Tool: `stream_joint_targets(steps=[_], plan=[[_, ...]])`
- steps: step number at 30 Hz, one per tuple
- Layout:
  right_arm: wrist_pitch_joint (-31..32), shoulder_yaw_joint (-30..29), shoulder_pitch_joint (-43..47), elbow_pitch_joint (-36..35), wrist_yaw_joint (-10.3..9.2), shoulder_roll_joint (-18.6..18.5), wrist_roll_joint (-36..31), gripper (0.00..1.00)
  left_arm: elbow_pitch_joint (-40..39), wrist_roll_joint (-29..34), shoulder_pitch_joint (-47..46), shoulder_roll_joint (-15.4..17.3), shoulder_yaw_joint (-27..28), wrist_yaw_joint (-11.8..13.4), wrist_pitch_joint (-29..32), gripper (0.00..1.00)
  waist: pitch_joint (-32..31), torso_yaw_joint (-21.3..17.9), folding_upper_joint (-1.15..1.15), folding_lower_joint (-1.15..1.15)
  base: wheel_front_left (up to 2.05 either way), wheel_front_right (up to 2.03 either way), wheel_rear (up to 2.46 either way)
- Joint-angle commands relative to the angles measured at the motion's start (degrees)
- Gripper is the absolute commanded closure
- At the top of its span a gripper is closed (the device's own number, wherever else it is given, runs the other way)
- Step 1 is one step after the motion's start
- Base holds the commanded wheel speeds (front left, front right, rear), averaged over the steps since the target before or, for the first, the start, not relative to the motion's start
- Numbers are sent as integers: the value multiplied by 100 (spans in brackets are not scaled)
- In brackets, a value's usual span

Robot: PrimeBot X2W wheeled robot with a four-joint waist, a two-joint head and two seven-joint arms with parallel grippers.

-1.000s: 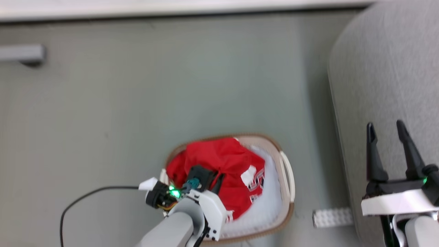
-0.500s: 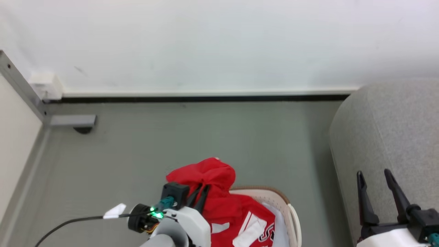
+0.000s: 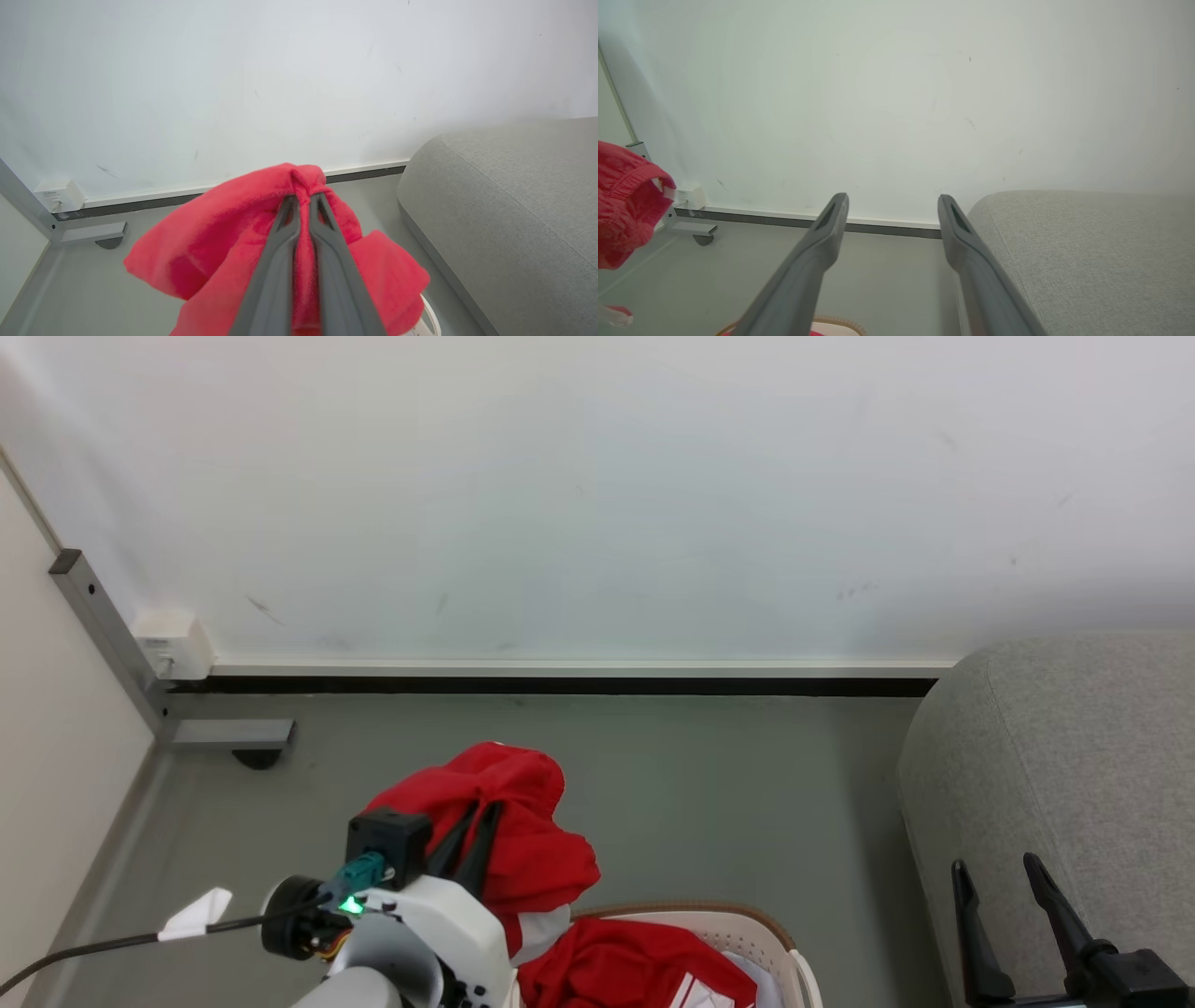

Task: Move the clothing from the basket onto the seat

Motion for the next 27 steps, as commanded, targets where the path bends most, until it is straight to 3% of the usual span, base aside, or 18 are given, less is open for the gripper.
stream_joint_targets(steps=[1,12,27], plan=[[-1,13,86,18,-12,-4,-67,0,-116,-5,104,90,25,59,44,100,-32,28,0,1,0,0,0],[-1,545,-27,-46,-12,-4,-139,0,-578,66,67,264,2,210,230,100,-126,114,0,1,0,0,0],[-1,3152,-988,357,-12,-586,-43,0,-999,200,-211,294,-131,230,434,100,-46,66,0,1,0,0,0]])
